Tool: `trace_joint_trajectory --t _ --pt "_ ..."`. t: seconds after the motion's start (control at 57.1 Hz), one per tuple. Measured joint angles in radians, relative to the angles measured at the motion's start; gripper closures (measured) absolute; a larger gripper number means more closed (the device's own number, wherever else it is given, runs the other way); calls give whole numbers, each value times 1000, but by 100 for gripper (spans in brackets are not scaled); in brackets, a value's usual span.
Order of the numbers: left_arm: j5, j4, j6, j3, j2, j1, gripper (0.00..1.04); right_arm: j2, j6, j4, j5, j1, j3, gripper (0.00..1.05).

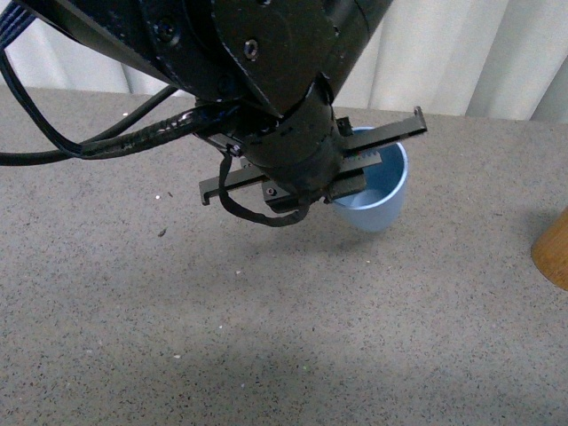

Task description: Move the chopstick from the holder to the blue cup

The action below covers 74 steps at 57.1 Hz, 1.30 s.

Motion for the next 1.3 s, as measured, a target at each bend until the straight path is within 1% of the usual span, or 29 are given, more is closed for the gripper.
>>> trace_joint_trajectory --t 0.123,0.613,0.648,0.666,0.753,0.788,0.806,0.876,0.893,0.928,1.086,1.174,1.226,1.296 --pt "2 -11 13 1 10 -14 101 0 0 0 0 0 0 9" --pt "-19 -24 6 26 53 -19 100 0 0 0 0 0 0 9" --pt "-19 -24 7 28 54 -20 97 0 0 0 0 0 0 9" --pt "-19 -24 7 31 54 -20 91 0 0 0 0 0 0 9" --pt "-19 -24 9 33 54 -20 73 0 0 0 0 0 0 9" --pt "-19 -24 9 33 54 -20 70 0 0 0 0 0 0 9" --pt "-19 -24 10 33 54 -20 66 0 0 0 0 0 0 9" --pt "-20 -24 10 33 54 -20 57 0 0 0 0 0 0 9" --pt "-20 -24 10 33 54 -20 52 0 0 0 0 0 0 9" --pt "-21 -24 10 33 55 -20 44 0 0 0 0 0 0 9" --pt "-27 -29 11 37 55 -20 23 0 0 0 0 0 0 9" --pt "-28 -35 14 54 55 -19 5 0 0 0 0 0 0 9" --pt "-28 -35 13 63 55 -19 7 0 0 0 0 0 0 9" --pt "-28 -35 13 67 54 -19 7 0 0 0 0 0 0 9"
